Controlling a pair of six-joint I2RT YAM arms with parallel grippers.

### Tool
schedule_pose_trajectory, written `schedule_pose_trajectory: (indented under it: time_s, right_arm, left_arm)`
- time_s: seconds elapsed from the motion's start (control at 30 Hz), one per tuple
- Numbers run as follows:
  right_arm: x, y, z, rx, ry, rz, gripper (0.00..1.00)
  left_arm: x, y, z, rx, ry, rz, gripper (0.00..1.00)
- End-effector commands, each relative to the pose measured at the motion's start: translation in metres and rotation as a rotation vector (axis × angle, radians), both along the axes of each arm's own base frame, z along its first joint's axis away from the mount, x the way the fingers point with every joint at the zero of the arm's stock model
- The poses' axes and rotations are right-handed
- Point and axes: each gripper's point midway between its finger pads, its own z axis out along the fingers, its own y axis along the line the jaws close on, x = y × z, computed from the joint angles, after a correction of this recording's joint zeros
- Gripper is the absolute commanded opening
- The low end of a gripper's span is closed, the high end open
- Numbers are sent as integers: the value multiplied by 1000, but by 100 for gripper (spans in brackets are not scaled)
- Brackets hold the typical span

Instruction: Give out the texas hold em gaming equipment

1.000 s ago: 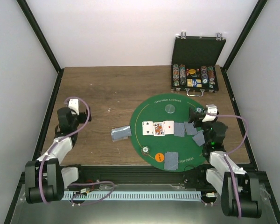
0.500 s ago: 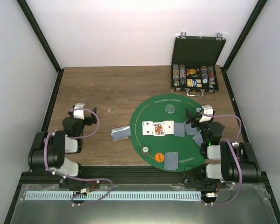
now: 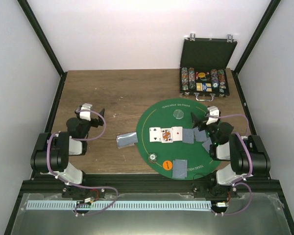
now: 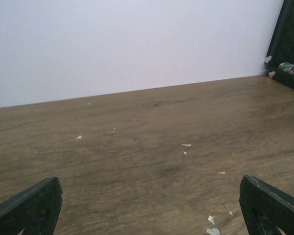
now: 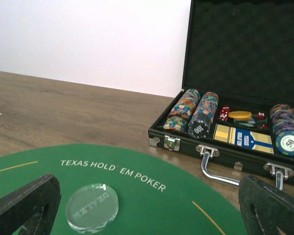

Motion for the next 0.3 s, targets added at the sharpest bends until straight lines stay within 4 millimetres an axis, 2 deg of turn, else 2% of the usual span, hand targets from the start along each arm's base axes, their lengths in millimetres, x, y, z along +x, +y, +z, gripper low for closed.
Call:
schedule_pose_trajectory:
  time_s: [0.0,0.27]
  right_arm:
    - [8,-3,9,-20,-30,2,100]
    - [9,-3,9,-21,-26,2,100]
  left_arm:
    - [-1,-4,-2,3,11,-28,99]
    - [-1,-4,-1,-1,8,-23,100]
